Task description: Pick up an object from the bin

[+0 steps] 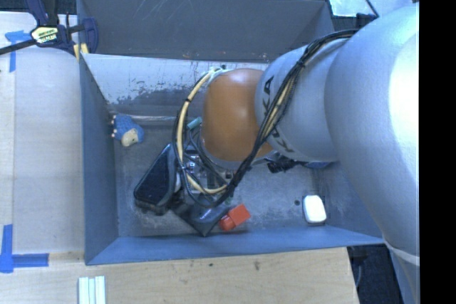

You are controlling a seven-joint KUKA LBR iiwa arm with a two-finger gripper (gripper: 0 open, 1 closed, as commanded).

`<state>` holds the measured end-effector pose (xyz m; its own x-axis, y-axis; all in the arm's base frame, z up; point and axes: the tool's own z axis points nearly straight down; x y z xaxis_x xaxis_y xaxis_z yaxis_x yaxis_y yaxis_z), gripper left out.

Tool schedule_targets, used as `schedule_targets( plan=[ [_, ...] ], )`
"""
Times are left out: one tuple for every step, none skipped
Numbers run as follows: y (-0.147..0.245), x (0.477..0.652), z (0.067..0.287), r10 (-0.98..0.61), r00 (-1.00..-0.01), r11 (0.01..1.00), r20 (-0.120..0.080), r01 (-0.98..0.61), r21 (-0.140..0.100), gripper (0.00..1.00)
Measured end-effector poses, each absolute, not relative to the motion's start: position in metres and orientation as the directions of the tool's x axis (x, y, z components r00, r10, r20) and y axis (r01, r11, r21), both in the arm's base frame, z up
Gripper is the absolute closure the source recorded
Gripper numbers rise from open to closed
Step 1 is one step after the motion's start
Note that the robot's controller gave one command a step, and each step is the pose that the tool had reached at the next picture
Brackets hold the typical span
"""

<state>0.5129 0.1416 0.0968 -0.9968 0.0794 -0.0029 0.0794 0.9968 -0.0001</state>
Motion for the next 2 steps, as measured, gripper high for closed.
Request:
schedule_targets(
  plan=[
    [0.141, 0.514, 0.155, 0.079, -0.997, 0.997, -0.006, 0.079, 0.002, 1.0],
    [0.141, 0.516, 0.178, 0.079, -0.997, 0.997, -0.006, 0.079, 0.002, 1.0]
  ],
)
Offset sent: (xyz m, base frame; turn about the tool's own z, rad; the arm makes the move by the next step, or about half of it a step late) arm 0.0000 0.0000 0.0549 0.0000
